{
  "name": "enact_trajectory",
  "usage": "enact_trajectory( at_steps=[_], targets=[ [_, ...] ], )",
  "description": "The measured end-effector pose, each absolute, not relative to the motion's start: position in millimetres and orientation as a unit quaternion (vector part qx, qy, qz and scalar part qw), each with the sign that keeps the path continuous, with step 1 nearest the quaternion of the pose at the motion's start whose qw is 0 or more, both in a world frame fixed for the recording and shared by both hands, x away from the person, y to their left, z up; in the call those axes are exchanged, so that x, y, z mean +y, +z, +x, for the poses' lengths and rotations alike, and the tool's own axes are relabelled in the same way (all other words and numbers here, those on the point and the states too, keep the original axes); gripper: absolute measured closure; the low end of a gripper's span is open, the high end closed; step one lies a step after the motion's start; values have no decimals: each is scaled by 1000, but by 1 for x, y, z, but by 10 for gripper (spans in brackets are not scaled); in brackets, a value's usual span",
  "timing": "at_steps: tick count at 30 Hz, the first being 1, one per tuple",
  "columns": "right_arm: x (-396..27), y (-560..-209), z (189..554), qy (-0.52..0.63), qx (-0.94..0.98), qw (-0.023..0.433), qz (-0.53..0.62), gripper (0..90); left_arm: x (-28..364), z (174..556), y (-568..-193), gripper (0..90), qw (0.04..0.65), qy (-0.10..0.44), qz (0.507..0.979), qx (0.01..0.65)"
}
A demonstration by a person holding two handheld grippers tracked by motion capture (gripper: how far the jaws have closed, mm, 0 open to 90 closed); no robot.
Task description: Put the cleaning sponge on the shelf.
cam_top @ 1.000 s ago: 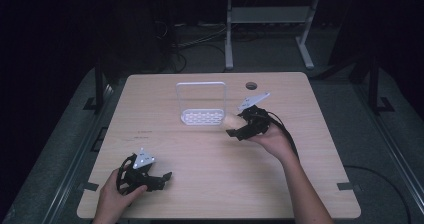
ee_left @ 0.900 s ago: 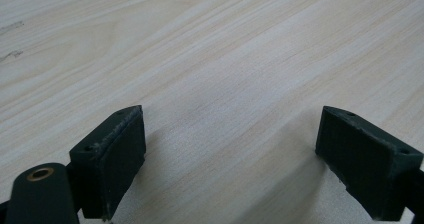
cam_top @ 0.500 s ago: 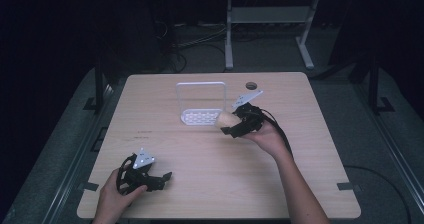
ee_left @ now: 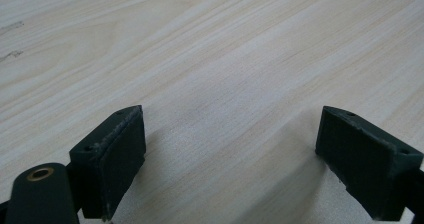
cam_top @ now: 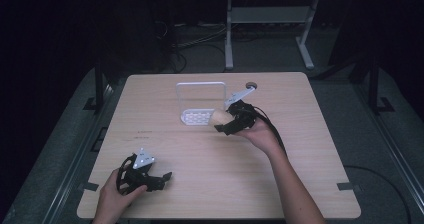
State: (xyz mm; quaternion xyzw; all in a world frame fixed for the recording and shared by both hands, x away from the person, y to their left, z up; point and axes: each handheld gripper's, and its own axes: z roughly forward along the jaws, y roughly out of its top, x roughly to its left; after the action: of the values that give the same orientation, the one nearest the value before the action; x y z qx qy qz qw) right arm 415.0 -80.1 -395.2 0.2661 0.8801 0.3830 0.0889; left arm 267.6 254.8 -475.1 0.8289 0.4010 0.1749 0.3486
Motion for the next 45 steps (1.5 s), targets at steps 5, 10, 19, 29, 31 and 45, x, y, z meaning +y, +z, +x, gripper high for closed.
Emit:
enact_trajectory(
  at_steps=[5, 10, 19, 29, 31, 45],
  targets=[
    [-73, -396, 420, 382, 882, 85, 263, 236, 255, 268, -475, 118, 348, 175, 829, 401],
    [-64, -396, 425, 382, 882, 87, 263, 236, 255, 268, -475, 119, 348, 175, 829, 401],
    [-45, -395, 436, 380, 884, 91, 258, 236, 255, 267, -475, 119, 348, 174, 829, 402],
    [-27, -398, 446, 374, 887, 95, 254, 236, 255, 267, -475, 119, 348, 175, 829, 401],
    [-23, -400, 448, 375, 887, 95, 254, 236, 255, 267, -475, 119, 348, 175, 829, 401],
    [-4, -420, 461, 365, 888, 98, 261, 236, 255, 267, -475, 119, 348, 174, 829, 402]
  ],
)
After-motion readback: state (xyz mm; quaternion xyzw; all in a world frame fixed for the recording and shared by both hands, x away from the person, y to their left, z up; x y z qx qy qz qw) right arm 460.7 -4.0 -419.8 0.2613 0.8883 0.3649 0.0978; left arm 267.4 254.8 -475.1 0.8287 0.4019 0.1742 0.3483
